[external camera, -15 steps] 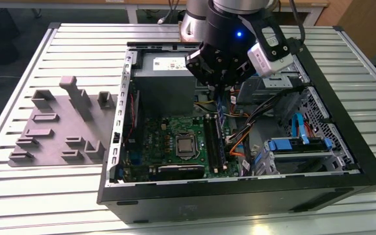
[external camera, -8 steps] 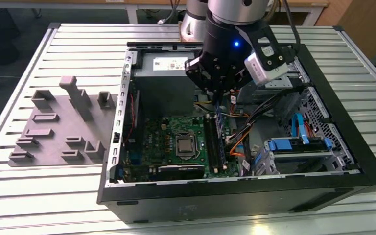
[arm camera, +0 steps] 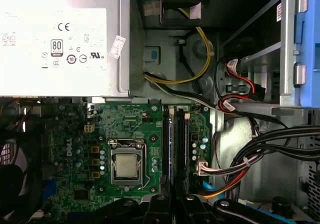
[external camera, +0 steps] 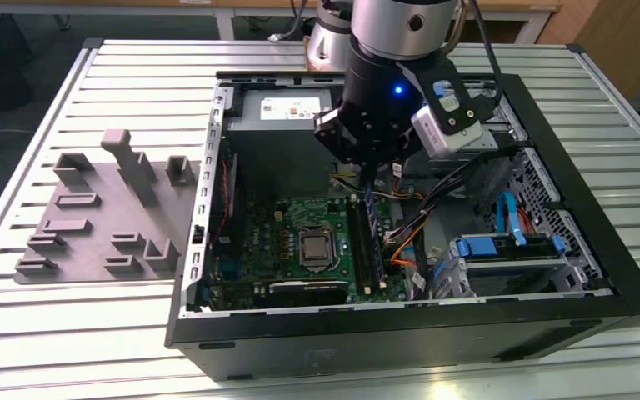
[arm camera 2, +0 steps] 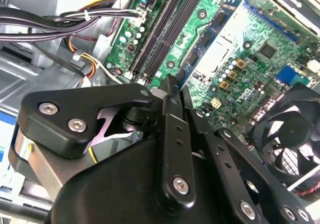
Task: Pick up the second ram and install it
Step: 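Insert the second ram into the second slot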
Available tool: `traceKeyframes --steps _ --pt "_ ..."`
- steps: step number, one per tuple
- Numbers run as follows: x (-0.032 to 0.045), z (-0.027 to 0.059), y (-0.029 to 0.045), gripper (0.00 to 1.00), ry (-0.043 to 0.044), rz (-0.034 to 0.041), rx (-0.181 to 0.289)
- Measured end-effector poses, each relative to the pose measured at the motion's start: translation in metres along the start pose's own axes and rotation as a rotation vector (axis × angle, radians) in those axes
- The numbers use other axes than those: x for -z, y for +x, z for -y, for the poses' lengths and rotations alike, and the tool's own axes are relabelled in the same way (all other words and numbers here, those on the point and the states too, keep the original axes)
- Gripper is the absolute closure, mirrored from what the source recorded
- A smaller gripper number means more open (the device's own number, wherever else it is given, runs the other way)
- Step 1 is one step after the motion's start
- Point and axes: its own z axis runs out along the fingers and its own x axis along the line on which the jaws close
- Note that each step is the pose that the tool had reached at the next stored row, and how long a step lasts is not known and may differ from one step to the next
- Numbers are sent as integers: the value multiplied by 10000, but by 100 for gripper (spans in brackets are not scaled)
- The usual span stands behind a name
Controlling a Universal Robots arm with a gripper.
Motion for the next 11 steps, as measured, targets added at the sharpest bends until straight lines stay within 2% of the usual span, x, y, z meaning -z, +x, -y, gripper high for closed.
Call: traceKeyframes --steps 11 --pt "-199 -5 0 86 -2 -17 -2"
